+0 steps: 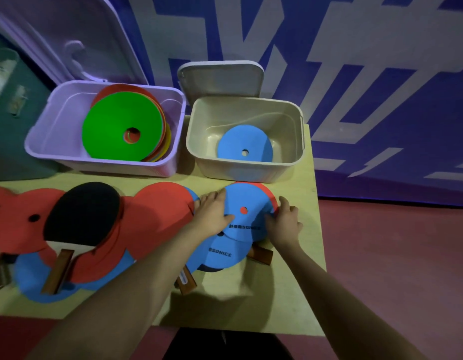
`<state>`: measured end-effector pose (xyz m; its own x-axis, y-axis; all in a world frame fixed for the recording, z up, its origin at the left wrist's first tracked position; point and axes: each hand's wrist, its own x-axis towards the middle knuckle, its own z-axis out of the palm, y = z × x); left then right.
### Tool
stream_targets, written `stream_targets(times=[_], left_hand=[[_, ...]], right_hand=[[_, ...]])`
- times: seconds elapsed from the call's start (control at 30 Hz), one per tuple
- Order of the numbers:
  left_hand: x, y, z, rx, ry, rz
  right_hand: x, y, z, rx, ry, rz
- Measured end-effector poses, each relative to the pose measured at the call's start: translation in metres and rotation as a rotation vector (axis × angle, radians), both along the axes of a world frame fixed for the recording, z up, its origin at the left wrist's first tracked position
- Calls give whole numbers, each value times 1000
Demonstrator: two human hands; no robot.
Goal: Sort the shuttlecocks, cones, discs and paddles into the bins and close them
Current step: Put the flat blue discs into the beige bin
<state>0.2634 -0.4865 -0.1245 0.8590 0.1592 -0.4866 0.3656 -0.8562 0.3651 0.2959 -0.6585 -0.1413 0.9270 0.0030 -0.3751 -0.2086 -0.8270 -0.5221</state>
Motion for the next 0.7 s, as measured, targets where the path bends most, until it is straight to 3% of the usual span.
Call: stream_targets(times=[0.17, 0.27, 0.37, 0.53, 0.7], left_hand=[[-1, -4, 1, -29, -108, 55], [-3, -9, 1, -65, -215, 74], [-4, -8, 4, -274, -282, 166], [-19, 4, 23, -479, -362, 275], [-57, 32, 26, -382, -352, 264]], right_hand=[[0, -4, -4, -102, 16, 36], [3, -10, -6, -54, 8, 38], [2, -9, -6, 74, -20, 59], [-4, -5, 1, 8, 0, 177], [-30, 1, 0, 134, -18, 283]])
